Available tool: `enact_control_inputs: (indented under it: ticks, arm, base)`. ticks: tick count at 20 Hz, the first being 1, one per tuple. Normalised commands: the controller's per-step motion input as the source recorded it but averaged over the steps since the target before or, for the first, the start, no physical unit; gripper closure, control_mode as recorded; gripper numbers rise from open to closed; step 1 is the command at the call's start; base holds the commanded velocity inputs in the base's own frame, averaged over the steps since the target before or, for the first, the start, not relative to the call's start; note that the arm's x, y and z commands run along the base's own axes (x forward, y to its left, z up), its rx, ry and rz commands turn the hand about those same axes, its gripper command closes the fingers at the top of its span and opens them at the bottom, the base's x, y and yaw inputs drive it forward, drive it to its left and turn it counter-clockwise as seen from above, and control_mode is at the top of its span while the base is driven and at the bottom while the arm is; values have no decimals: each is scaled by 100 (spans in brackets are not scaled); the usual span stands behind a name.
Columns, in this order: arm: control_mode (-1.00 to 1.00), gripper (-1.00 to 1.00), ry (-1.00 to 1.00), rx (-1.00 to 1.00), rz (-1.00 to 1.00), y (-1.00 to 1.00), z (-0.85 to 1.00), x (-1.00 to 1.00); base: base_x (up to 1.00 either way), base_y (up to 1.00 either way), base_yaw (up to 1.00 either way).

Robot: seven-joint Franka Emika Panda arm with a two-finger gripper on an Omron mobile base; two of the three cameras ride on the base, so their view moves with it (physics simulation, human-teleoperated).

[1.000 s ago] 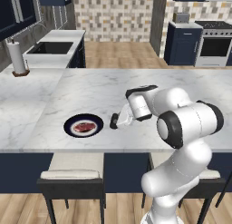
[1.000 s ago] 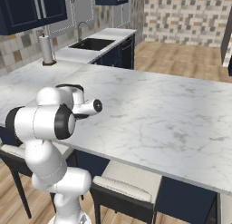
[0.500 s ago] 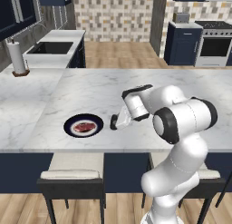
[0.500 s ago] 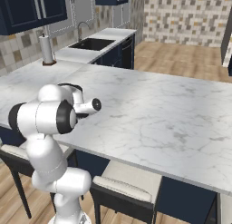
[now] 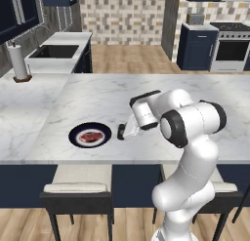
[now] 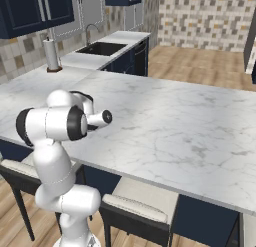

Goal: Retrieve the shaker from the cabinet and place it next the steak on a plate on the dining table.

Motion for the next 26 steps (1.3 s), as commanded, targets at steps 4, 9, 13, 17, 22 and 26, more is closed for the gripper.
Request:
enact_control_inputs:
  ticks: [4,9,13,17,22,26]
  arm:
    - [-100,100,-5,0,0,10,-23,20]
    - [-100,100,0,0,0,7,-37,13]
    - [-100,100,0,0,0,2,-27,23]
    - [-100,-100,0,0,0,9,-27,17]
    - [-100,-100,0,0,0,0,-2,-23]
    - [-100,-100,0,1,0,-4,0,-50]
  base:
    - [0,0,0]
    - [0,0,0]
    - [0,0,0]
    - [0,0,0]
    - [0,0,0]
    - [0,0,0]
